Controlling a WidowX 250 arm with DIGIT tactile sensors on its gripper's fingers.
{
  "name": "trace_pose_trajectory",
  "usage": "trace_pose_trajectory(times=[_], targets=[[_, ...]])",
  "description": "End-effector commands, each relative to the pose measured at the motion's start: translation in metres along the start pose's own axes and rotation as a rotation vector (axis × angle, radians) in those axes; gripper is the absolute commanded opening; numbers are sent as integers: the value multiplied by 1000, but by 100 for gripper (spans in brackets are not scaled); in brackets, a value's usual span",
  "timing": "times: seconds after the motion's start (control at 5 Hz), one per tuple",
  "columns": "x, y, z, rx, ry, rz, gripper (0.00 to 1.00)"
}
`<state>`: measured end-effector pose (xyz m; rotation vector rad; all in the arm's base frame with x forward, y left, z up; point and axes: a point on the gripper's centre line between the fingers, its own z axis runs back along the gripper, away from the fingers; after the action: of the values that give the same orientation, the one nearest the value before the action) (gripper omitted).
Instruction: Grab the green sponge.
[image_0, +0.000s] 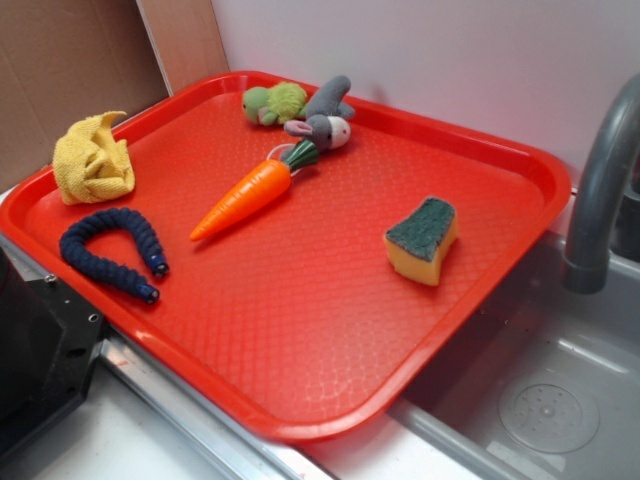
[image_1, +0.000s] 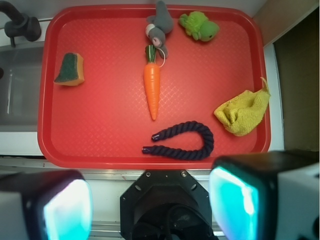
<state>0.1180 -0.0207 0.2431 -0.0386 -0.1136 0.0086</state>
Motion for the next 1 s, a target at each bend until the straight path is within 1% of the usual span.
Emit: trace_pose_trajectory(times=[0.0,0.2,0.4,0.6,0.8], targets=[[0,0,0,0,0,0,100],[28,-24,-15,127,33,62,100],[69,-40,-42,94,-79,150,100],[87,-54,-81,70,-4,-13,100],[87,-54,-81,70,-4,-13,100]])
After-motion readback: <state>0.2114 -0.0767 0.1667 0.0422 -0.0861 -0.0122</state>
